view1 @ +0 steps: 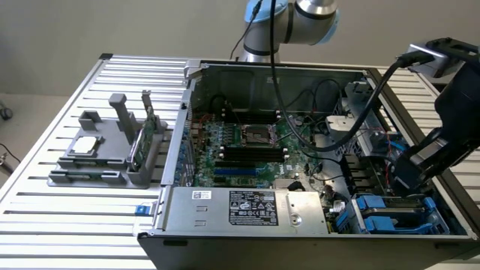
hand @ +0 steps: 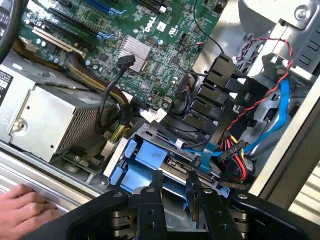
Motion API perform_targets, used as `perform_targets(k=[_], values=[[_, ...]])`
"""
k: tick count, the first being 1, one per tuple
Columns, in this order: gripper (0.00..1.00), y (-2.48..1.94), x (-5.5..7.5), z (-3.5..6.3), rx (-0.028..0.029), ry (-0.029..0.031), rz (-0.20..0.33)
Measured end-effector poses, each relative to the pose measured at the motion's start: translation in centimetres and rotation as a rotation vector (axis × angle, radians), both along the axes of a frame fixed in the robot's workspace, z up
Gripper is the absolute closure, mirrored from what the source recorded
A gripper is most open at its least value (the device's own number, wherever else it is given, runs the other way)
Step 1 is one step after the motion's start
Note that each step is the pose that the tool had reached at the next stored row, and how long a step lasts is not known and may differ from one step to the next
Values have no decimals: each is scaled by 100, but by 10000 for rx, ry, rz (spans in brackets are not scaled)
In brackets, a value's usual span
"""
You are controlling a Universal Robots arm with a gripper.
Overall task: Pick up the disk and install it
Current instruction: 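Insert the disk into the insertion slot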
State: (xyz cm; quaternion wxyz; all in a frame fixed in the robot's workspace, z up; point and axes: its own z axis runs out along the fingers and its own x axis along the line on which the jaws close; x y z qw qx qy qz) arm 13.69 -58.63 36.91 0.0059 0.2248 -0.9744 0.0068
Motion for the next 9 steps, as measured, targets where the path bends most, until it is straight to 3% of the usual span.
perform_targets(k=[9], values=[[67, 0, 0, 0, 0, 0, -1613]])
